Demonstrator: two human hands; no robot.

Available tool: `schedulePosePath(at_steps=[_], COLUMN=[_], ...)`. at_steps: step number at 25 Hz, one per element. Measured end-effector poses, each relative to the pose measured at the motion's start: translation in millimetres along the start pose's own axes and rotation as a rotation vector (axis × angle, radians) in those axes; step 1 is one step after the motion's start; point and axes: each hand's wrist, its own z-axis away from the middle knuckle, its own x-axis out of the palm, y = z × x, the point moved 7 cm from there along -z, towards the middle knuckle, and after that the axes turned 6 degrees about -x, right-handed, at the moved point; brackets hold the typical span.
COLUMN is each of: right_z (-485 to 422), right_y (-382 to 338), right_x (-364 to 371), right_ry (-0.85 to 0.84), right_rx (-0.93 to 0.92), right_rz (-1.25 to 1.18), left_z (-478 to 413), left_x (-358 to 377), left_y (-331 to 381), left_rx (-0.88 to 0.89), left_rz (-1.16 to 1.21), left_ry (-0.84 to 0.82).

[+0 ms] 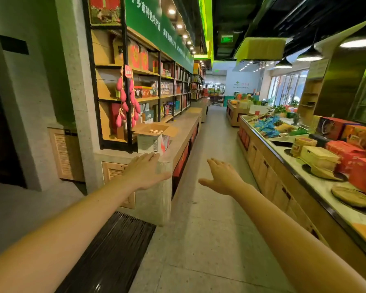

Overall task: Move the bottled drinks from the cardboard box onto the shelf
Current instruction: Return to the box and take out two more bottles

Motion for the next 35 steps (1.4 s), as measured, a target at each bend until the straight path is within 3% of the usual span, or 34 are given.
schedulePosePath(at_steps=[8, 20, 29, 35], right_z=[-162.8, -471.9, -744.5, -916.4], right_y=[65.3, 242.4, 328.4, 331.3], right_x=[47.7, 78.4, 108.8, 135.1], right_ry=[0.011, 0.079, 0.059, 0.026], right_rx=[-0.044, 0.052, -0.236, -0.419], right_rz=[-0.029, -0.009, -0.043, -0.061], left_z=[-185.0, -548.7, -791.8, -909.1], left_x=[65.2, 138.6, 185.2, 192.5], left_y=[15.1, 40.2, 22.3, -17.0], left_rx=[0.018, 0.148, -0.07, -0.252], left_rz=[0.052, -0.024, -0.03, -0.042], left_ry=[0.022, -0.025, 0.023, 0.059])
